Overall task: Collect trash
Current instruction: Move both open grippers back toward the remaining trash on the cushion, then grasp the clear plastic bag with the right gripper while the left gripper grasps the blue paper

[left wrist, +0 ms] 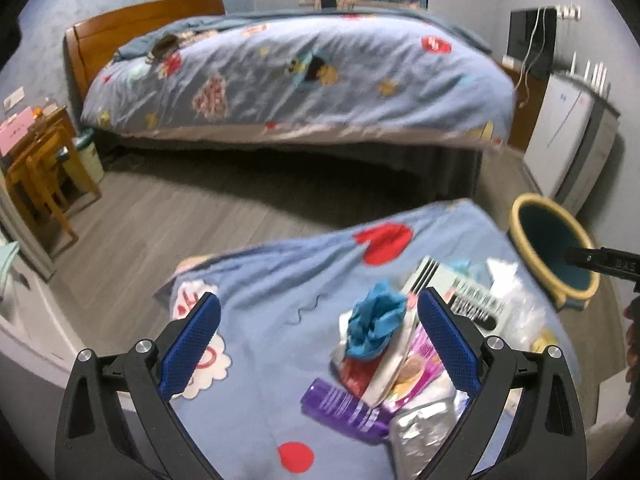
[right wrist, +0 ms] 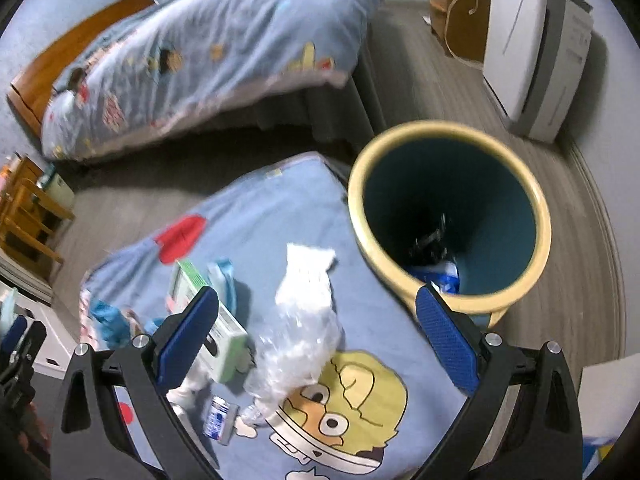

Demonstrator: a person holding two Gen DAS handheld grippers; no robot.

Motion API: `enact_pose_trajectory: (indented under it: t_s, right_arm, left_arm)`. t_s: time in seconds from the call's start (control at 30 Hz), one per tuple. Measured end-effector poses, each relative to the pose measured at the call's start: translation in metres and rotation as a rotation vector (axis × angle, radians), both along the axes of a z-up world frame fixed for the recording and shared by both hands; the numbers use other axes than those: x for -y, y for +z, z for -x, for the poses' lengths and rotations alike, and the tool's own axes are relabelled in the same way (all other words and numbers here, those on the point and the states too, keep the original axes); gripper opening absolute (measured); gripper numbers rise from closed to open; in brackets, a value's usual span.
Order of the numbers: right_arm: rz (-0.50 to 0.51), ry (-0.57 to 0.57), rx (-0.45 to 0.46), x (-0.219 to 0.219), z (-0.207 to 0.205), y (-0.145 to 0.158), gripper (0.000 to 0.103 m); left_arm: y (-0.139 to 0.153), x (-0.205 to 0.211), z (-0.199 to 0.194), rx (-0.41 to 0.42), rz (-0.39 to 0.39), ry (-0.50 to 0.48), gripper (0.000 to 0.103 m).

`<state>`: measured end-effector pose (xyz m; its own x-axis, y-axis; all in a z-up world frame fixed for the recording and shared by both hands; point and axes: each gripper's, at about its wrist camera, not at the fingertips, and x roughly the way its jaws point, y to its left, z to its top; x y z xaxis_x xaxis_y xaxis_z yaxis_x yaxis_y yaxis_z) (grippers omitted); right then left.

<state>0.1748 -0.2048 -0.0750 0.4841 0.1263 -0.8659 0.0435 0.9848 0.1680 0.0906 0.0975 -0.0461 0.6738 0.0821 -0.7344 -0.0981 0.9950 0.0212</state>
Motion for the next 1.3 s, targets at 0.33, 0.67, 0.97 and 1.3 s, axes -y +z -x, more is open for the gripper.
enact_pose_trajectory:
  t_s: [0.33,0.67,0.97,1.3]
  right_arm:
    - [0.004,0.022,-0.093,-0.013,-0.004,-0.043,0.097]
    - [-0.011,0.039,-0.127,-0.012,-0.015,-0.058,0.096]
    - [-0.012,0.098,-0.189,-0.02,-0.02,-0.069,0.05]
    - [0.007,0.155,-0.131,-0.027,-0.02,-0.053,0.016]
  left_arm:
    - [-0.047,0.02,-0.029,-0.132,-0.064,-0.076,0.098]
    - [-0.058,0.024,-0.044,-0.15,-0.007,-0.05,0.093]
    - [-0.071,0.034,-0.051,-0.218,0.031,-0.1,0.045]
    - [-0.061,0.034,-0.049,-0.196,-0.004,-0.087,0.031]
